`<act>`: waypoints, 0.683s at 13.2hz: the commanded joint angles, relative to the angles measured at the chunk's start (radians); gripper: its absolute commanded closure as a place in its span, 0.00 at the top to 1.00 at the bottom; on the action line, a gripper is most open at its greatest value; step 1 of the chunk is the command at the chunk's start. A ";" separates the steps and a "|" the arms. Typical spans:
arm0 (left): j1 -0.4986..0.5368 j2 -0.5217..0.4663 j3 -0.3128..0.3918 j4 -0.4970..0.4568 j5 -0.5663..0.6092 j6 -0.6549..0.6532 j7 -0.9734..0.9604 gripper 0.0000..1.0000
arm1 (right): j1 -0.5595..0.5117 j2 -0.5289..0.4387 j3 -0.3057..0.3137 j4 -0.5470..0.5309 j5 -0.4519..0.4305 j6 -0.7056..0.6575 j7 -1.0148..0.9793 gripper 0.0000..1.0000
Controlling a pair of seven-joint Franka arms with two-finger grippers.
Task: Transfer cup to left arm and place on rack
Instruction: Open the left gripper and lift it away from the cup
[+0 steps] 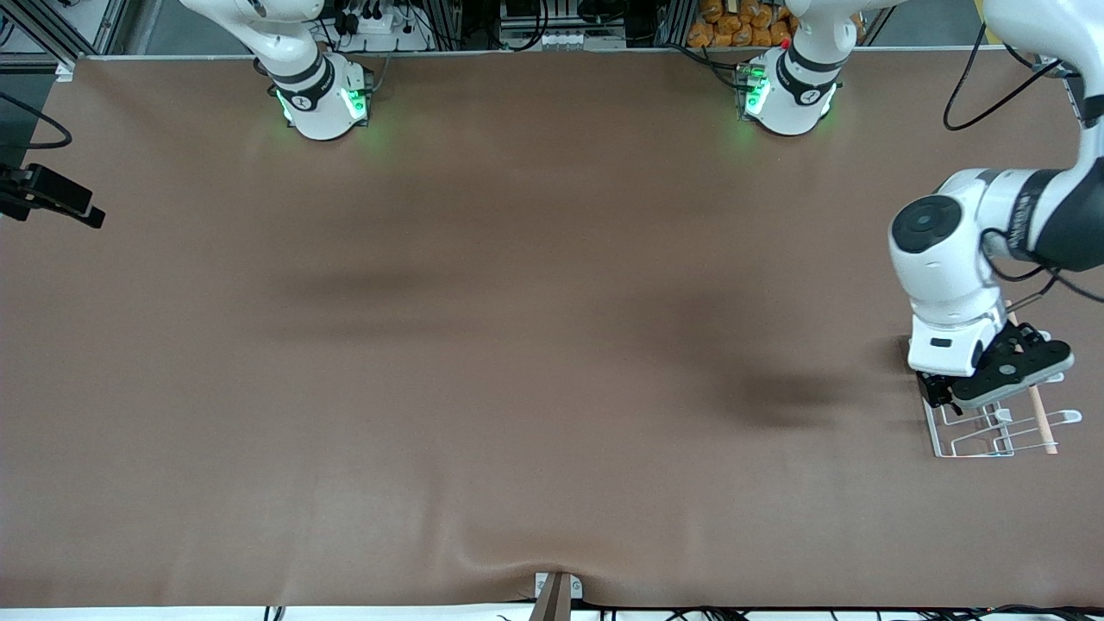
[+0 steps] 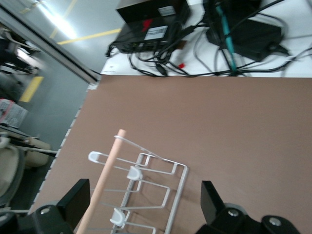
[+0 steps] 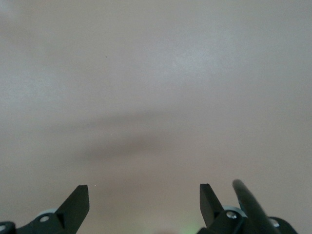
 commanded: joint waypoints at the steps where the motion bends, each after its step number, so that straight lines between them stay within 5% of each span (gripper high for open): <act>1: -0.043 -0.045 0.012 0.010 -0.134 -0.023 0.087 1.00 | -0.017 0.000 0.009 0.012 0.004 -0.010 0.002 1.00; 9: -0.203 -0.171 0.117 0.085 -0.746 -0.190 0.470 1.00 | -0.023 -0.002 0.009 0.012 0.004 -0.018 0.002 1.00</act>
